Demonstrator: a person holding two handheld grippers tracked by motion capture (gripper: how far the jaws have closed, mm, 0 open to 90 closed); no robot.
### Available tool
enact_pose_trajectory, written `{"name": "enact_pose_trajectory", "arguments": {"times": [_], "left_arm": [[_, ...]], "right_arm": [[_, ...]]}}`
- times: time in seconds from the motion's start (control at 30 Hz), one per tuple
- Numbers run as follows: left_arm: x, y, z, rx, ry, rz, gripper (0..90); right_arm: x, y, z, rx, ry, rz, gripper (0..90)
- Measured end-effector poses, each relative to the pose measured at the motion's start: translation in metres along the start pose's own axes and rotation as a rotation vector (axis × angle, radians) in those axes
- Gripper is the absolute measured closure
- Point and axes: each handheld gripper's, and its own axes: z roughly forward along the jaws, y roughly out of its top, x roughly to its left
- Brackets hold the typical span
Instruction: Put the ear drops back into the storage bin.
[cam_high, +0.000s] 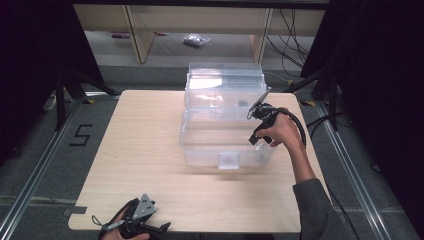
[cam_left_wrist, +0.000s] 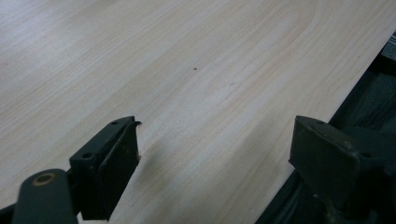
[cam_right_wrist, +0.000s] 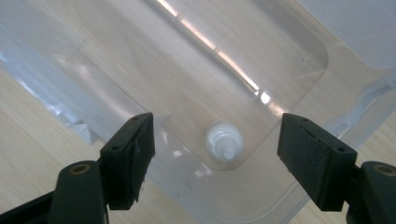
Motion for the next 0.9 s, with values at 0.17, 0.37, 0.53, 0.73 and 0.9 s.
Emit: {"name": "enact_pose_trajectory", "arguments": {"times": [0.17,0.37,0.53,0.73,0.9], "left_arm": [[0.0,0.0,0.0,0.008,-0.001,-0.007,15.1],[0.0,0.0,0.0,-0.004,-0.001,-0.015,15.0],[0.0,0.0,0.0,-0.003,0.001,-0.007,15.0],[0.0,0.0,0.0,-0.003,0.001,-0.003,15.0],[0.001,0.0,0.0,0.0,0.0,-0.004,15.0]], "right_arm": [[0.006,-0.003,-0.008,-0.02,0.0,-0.007,27.8],[0.007,-0.007,-0.012,-0.042,0.004,-0.011,27.7],[0.008,-0.01,-0.013,-0.045,0.002,-0.021,27.3],[0.009,-0.012,-0.014,-0.053,0.004,-0.013,27.2],[0.012,-0.012,-0.014,-0.058,0.007,-0.029,27.2]]}}
